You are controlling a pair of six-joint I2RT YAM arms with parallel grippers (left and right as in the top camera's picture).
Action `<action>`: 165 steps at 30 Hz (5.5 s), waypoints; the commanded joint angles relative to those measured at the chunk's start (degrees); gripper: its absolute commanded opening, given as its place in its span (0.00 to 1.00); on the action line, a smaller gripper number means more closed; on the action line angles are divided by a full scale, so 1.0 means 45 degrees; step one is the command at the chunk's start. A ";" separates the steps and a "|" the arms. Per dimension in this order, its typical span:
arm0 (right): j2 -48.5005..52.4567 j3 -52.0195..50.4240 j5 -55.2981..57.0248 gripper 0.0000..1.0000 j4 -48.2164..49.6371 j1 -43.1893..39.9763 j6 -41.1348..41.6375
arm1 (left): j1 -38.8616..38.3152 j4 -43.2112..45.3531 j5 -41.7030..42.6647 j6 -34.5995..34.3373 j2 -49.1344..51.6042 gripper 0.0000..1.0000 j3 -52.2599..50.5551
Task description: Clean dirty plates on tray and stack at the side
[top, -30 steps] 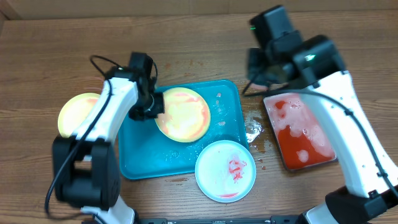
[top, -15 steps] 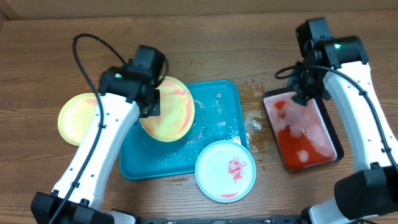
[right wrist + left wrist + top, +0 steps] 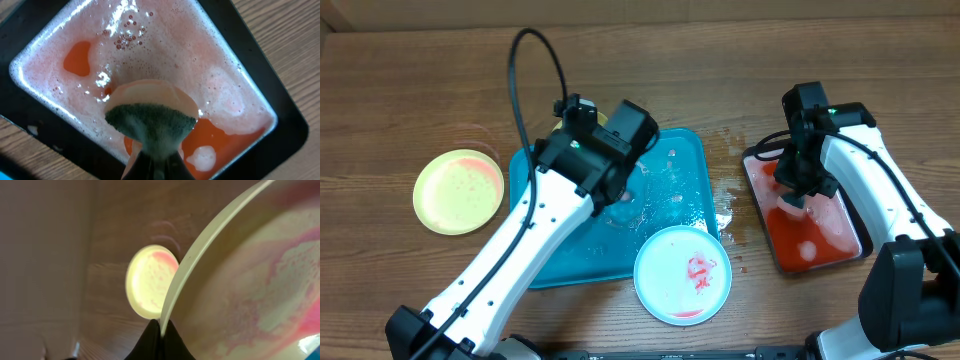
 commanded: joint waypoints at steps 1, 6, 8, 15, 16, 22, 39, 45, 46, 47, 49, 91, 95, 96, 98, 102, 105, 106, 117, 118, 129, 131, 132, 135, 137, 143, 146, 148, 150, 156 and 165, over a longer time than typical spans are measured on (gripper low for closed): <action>-0.0087 -0.0272 0.0044 0.04 0.0214 -0.0029 0.0291 | -0.0447 0.0005 -0.2055 -0.0403 -0.0136 0.04 0.0369; -0.0087 -0.0359 0.0049 0.04 0.0238 -0.0029 0.0287 | -0.0627 0.0029 -0.2399 -0.0408 -0.0136 0.04 0.0369; -0.0087 -0.0359 0.0053 0.04 0.0248 -0.0029 0.0287 | -0.0627 0.0015 -0.2535 -0.0398 -0.0136 0.04 0.0369; -0.0087 -0.0359 0.0087 0.04 0.0335 -0.0029 0.0282 | -0.0627 0.0257 -0.2584 0.0525 -0.0136 0.04 0.0369; -0.0087 -0.0359 0.0087 0.04 0.0340 -0.0029 0.0282 | -0.0627 0.0311 -0.2584 0.0675 -0.0136 0.04 0.0369; -0.0087 -0.0359 0.0092 0.04 0.0379 -0.0029 0.0282 | -0.0627 0.0393 -0.2686 0.0743 -0.0136 0.04 0.0369; -0.0087 -0.0359 0.0398 0.04 0.0427 -0.0029 0.0282 | -0.0627 0.1350 -0.3036 0.2399 -0.0136 0.04 0.0369; -0.0087 -0.0359 0.0826 0.04 0.0461 -0.0029 0.0287 | -0.0627 0.4031 -0.4002 0.6096 -0.0136 0.04 0.0364; -0.0087 -0.0359 0.0869 0.04 0.0457 -0.0029 0.0287 | -0.0627 0.4425 -0.4065 0.6679 -0.0136 0.04 0.0369; -0.0087 -0.0359 0.0952 0.04 0.0452 -0.0029 0.0291 | -0.0627 0.4779 -0.4216 0.7043 -0.0136 0.04 0.0369; -0.0087 -0.0359 0.0962 0.04 0.0461 -0.0029 0.0291 | -0.0627 0.5178 -0.4507 0.7446 -0.0136 0.04 0.0364; -0.0087 -0.0359 0.1044 0.04 0.0534 -0.0053 0.0287 | -0.0627 0.5367 -0.4677 0.7592 -0.0131 0.04 0.0355; -0.0087 -0.0359 0.1044 0.04 0.0549 -0.0053 0.0287 | -0.0627 0.5367 -0.4673 0.7592 -0.0131 0.04 0.0355; -0.0087 -0.0359 0.1039 0.04 0.0563 -0.0053 0.0287 | -0.0627 0.5367 -0.4673 0.7592 -0.0131 0.04 0.0355; -0.0087 -0.0359 0.1039 0.04 0.0573 -0.0053 0.0287 | -0.0627 0.5372 -0.4673 0.7587 -0.0131 0.04 0.0355; -0.0087 -0.0359 0.1039 0.04 0.0583 -0.0053 0.0287 | -0.0627 0.5391 -0.4673 0.7587 -0.0131 0.04 0.0355; -0.0087 -0.0359 0.1039 0.04 0.0636 -0.0053 0.0282 | -0.0627 0.5391 -0.4673 0.7543 -0.0131 0.04 0.0355; -0.0087 -0.0359 0.1039 0.04 0.0646 -0.0053 0.0282 | -0.0627 0.5391 -0.4673 0.7538 -0.0131 0.04 0.0355; -0.0087 -0.0359 0.1030 0.04 0.1015 -0.0049 0.0282 | -0.0627 0.5391 -0.4663 0.7490 -0.0131 0.04 0.0355; -0.0087 -0.0359 0.1020 0.04 0.1093 -0.0049 0.0282 | -0.0627 0.5391 -0.4663 0.7490 -0.0131 0.04 0.0355; -0.0087 -0.0398 0.0787 0.04 0.1355 -0.0049 0.0277 | -0.0627 0.5391 -0.4575 0.7441 -0.0131 0.04 0.0355; -0.0083 -0.0418 0.0787 0.04 0.1360 -0.0049 0.0277 | -0.0627 0.5387 -0.4575 0.7407 -0.0131 0.04 0.0355; -0.0083 -0.0418 0.0787 0.04 0.1360 -0.0049 0.0277 | -0.0627 0.5387 -0.4575 0.7402 -0.0131 0.04 0.0355; -0.0083 -0.0418 0.0787 0.04 0.1360 -0.0049 0.0277 | -0.0627 0.5387 -0.4580 0.7402 -0.0131 0.04 0.0355; -0.0083 -0.0418 0.0787 0.04 0.1365 -0.0049 0.0277 | -0.0627 0.5387 -0.4575 0.7402 -0.0131 0.04 0.0355; -0.0083 -0.0418 0.0792 0.04 0.1360 -0.0049 0.0277 | -0.0627 0.5391 -0.4575 0.7402 -0.0131 0.04 0.0355; -0.0083 -0.0418 0.0792 0.04 0.1365 -0.0049 0.0272 | -0.0627 0.5387 -0.4580 0.7402 -0.0131 0.04 0.0355; -0.0083 -0.0418 0.0792 0.04 0.1370 -0.0049 0.0277 | -0.0627 0.5391 -0.4575 0.7402 -0.0131 0.04 0.0355; -0.0083 -0.0418 0.0792 0.04 0.1365 -0.0049 0.0277 | -0.0627 0.5391 -0.4580 0.7402 -0.0131 0.04 0.0355; -0.0083 -0.0418 0.0792 0.04 0.1370 -0.0049 0.0277 | -0.0627 0.5387 -0.4580 0.7397 -0.0131 0.04 0.0355; -0.0083 -0.0418 0.0797 0.04 0.1370 -0.0049 0.0277 | -0.0627 0.5387 -0.4580 0.7402 -0.0131 0.04 0.0355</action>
